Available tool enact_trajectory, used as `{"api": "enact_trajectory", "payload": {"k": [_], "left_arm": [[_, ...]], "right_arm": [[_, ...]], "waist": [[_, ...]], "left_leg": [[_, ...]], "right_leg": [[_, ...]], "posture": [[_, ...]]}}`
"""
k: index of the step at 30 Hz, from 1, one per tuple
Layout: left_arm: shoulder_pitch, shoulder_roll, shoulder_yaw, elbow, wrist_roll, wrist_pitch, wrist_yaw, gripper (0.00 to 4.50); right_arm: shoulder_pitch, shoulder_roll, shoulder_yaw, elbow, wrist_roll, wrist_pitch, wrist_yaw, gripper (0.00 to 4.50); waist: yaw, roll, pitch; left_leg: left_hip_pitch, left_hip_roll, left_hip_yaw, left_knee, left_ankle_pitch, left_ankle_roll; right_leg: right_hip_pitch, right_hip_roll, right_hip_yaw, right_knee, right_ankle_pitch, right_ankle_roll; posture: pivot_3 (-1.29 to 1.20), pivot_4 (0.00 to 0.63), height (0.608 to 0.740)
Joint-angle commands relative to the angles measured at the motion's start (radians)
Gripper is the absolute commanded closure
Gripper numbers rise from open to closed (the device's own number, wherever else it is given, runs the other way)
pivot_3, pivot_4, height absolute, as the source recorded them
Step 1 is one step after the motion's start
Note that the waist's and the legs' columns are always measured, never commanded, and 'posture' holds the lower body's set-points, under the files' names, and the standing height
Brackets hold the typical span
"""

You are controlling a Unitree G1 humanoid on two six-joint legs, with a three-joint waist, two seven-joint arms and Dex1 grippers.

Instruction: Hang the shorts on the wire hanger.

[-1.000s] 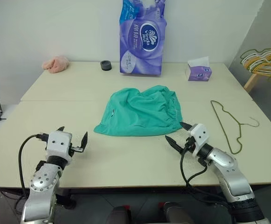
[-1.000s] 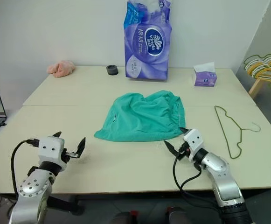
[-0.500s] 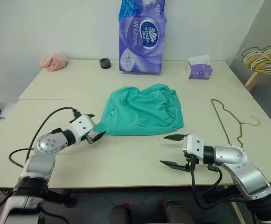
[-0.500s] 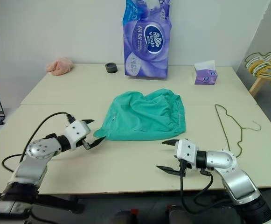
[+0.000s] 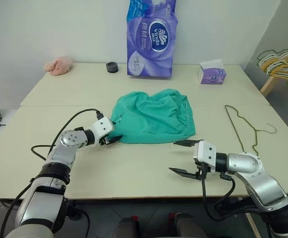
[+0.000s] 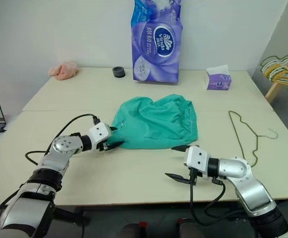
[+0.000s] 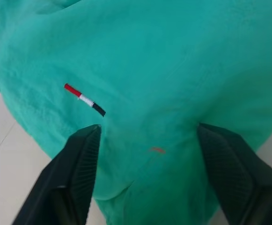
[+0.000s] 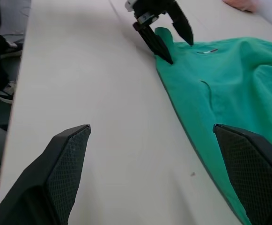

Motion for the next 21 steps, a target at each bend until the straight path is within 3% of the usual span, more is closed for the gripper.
{"api": "enact_trajectory", "payload": {"k": [1, 7, 14, 18, 21], "left_arm": [[-0.021, 0.004, 0.008, 0.018, -0.005, -0.019, -0.012, 2.46], [-0.032, -0.003, 0.043, -0.012, -0.059, -0.013, -0.05, 4.38], [-0.07, -0.018, 0.109, -0.078, -0.145, 0.063, -0.062, 4.48], [-0.08, -0.004, 0.135, -0.124, -0.173, 0.103, -0.062, 4.48], [-0.073, 0.011, 0.144, -0.153, -0.178, 0.121, -0.067, 4.5]], "right_arm": [[-0.052, 0.004, -0.018, 0.048, -0.066, -0.069, -0.054, 0.0], [-0.194, -0.012, 0.074, 0.292, -0.27, -0.23, -0.097, 0.0], [-0.447, 0.032, 0.205, 0.691, -0.492, -0.476, -0.173, 0.0], [-0.561, 0.111, 0.242, 0.897, -0.575, -0.552, -0.29, 0.0], [-0.607, 0.156, 0.238, 0.987, -0.591, -0.588, -0.353, 0.59]], "waist": [[-0.005, 0.0, 0.0], [-0.017, 0.0, 0.0], [-0.023, 0.0, 0.0], [-0.034, -0.001, 0.0], [-0.043, -0.001, 0.0]], "left_leg": [[0.0, 0.0, 0.0, 0.0, 0.0, 0.0], [-0.001, 0.0, 0.0, 0.0, 0.0, 0.0], [-0.008, 0.0, -0.001, 0.0, 0.0, 0.0], [-0.015, -0.001, 0.0, 0.001, 0.001, -0.001], [-0.016, -0.001, 0.0, 0.001, 0.003, -0.006]], "right_leg": [[0.0, 0.0, 0.0, 0.0, 0.0, 0.0], [-0.001, 0.0, 0.001, 0.0, 0.0, -0.001], [-0.007, 0.0, 0.0, 0.001, 0.001, -0.001], [-0.016, -0.002, 0.001, 0.003, 0.001, -0.001], [-0.018, -0.004, 0.002, 0.006, 0.001, -0.001]], "posture": [[-0.1, 0.093, 0.74], [-0.1, 0.088, 0.74], [-0.09, 0.081, 0.74], [-0.08, 0.077, 0.74], [-0.07, 0.075, 0.74]]}}
